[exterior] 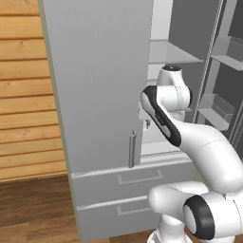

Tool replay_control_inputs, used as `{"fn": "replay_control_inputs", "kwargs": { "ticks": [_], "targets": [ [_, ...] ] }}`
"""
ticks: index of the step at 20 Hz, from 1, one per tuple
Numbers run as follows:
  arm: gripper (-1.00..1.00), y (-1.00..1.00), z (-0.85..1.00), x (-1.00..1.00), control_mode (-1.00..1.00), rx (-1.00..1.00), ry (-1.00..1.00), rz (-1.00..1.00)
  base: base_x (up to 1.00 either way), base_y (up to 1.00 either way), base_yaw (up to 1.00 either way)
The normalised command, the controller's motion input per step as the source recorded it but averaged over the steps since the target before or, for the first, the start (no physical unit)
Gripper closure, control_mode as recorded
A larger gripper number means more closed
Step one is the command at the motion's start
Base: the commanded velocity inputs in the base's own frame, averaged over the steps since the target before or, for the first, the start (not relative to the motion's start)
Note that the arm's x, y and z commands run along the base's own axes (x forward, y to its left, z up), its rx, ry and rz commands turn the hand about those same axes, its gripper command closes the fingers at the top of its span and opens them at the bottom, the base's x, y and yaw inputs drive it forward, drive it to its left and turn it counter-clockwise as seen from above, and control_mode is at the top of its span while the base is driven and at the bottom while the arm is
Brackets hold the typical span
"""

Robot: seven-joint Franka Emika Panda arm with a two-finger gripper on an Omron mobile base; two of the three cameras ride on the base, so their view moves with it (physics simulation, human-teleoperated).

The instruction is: Take the strawberry from the fridge and place it on top of the pancake, located on the dining counter.

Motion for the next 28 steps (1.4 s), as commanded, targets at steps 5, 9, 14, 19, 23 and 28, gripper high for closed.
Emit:
{"fn": "replay_control_inputs", "kwargs": {
  "ticks": [5, 9, 14, 19, 23, 28],
  "targets": [
    [-1.00, 0.46, -0.42, 0.24, -1.00, -0.08, -0.08, 0.22, 0.00, 0.00, 0.00],
    [-1.00, 0.41, -0.58, 0.29, -1.00, -0.15, -0.05, 0.14, 0.00, 0.00, 0.00],
    [-1.00, 0.10, -0.35, 0.43, -1.00, 0.00, 0.00, 0.06, 0.00, 0.00, 0.00],
    [-1.00, 0.03, -0.09, 0.53, -1.00, 0.07, -0.01, 0.00, 0.00, 0.00, 0.00],
    [-1.00, 0.35, -0.16, 0.39, -1.00, 0.00, -0.01, 0.00, 0.00, 0.00, 0.00],
    [-1.00, 0.34, -0.41, 0.31, -1.00, 0.00, 0.00, 0.00, 0.00, 0.00, 0.00]
  ]
}}
